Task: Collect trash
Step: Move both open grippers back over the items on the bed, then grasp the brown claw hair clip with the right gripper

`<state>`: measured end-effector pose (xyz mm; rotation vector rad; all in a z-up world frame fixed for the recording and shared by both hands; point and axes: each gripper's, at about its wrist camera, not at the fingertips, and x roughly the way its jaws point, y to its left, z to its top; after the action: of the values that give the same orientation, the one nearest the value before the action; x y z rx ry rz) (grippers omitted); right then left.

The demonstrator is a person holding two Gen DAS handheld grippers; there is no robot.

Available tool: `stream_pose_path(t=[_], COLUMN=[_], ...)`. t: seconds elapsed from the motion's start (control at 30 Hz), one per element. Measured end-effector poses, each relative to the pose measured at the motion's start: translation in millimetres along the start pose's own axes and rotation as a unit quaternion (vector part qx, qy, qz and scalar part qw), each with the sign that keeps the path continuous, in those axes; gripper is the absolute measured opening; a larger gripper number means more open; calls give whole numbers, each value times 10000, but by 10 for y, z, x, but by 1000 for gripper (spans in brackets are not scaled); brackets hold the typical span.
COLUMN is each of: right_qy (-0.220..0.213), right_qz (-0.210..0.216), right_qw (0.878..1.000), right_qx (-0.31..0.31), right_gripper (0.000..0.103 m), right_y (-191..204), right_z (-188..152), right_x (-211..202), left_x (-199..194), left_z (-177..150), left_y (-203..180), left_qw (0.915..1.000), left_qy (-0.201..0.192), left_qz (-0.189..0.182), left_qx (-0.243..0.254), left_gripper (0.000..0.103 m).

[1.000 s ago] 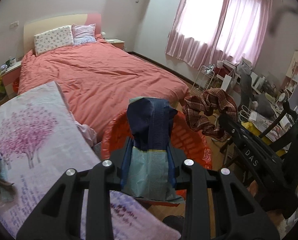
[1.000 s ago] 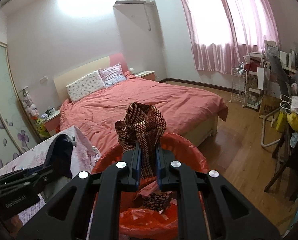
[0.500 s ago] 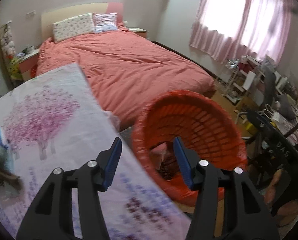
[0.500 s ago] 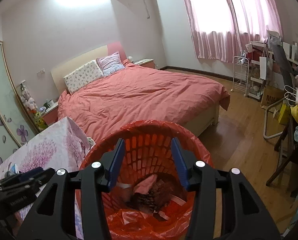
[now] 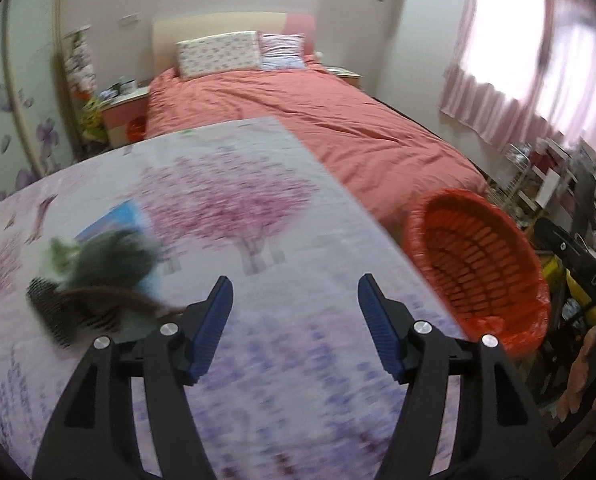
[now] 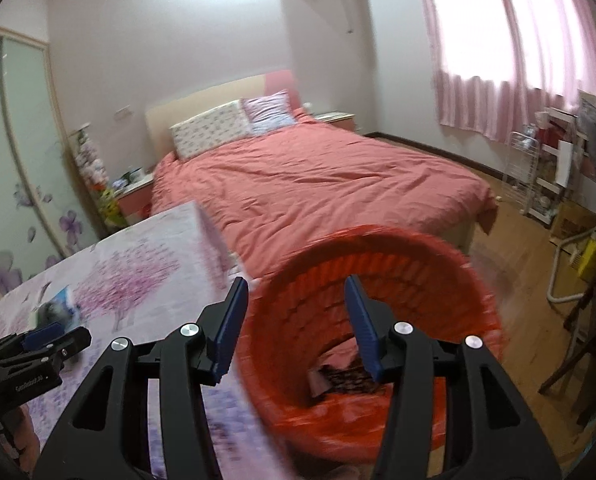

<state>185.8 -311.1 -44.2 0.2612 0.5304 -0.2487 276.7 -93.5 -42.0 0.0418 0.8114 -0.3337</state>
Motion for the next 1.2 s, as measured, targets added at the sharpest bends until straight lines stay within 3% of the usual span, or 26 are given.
stream_pose_path(t=[0.3,0.6,0.83,1.03,1.1,1.2], right_qy=[446,917,1113,1298,1362,1488], right_qz=[819,1725,1795,1670,1590,1591], right_qw=[9936,9714,9595,9582,9591,9611], right_qx=[-644,-1350,-1866,-1925,-1904,-1699], right_gripper=[51,51,51,49,34,26], right_y=[866,1754,2246,2370,2365,2320], right_z=[-230,-504,-688,-689,-689,-696], right_x=[123,283,482,655,697,715], left_x=[-410,-688,-758,-700,-680,-649], left_z=[-276,-598,-740,-774,-776,-770], left_y=[1099,1981,2195,2254,2258,2253], left_qw=[9946,9828,9796,9792,9793,9794], left_qy=[-152,-123,-81,-28,-9,16], left_qz=[734,1257,1260,1223,1203,1176], left_qx=[-716,-1345,-1562,-1617,-1629,-1641], left_gripper=[67,67,67,67,67,67])
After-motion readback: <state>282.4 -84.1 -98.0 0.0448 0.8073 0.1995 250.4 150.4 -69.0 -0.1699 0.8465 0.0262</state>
